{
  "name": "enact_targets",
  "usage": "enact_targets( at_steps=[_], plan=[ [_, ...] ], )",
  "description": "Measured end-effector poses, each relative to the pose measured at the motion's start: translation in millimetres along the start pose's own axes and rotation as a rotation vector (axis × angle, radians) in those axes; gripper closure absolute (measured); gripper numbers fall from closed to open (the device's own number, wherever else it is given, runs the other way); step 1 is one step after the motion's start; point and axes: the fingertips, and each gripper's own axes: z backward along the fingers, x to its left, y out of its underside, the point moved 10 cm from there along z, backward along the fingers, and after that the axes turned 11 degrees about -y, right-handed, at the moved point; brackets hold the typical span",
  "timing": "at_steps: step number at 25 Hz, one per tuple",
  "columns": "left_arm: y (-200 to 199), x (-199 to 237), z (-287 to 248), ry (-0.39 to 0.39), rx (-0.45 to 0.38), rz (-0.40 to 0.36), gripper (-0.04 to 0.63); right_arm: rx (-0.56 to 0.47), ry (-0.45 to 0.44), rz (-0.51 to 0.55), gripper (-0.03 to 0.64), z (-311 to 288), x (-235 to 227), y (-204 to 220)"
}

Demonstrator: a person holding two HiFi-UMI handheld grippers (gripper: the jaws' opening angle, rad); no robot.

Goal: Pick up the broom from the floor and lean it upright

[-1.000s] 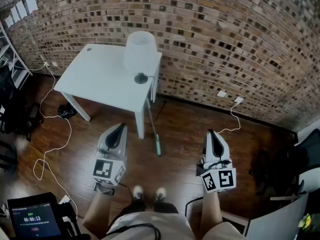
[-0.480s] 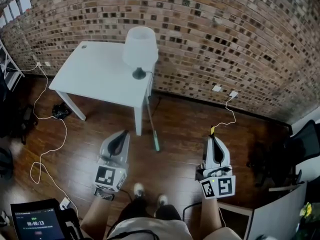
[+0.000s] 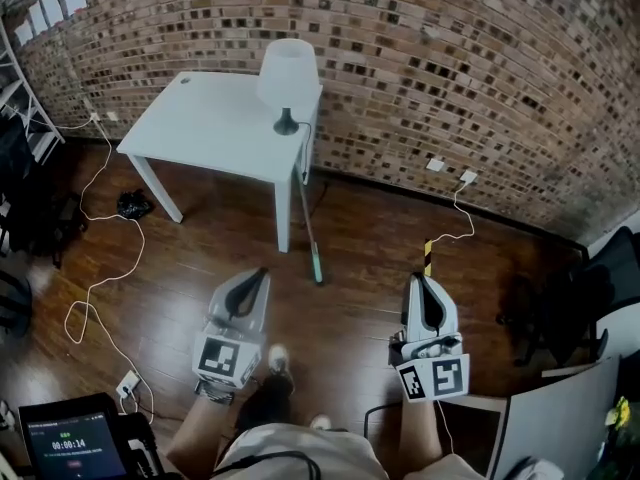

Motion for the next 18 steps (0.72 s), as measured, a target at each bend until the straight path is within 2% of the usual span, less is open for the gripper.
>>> enact_targets(
  at_steps=[11, 18],
  plan=[
    [-17.1, -113.3, 166.1, -0.035, 0.004, -0.016, 0.595, 0.058, 0.013, -0.056, 0.604, 190.7, 31.2, -18.0],
    [-21.8, -129.1, 206.0, -0.02, 0.012, -0.016, 0.595, 0.069, 0.039, -0.075, 0.604, 240.6, 49.9, -27.1]
  ],
)
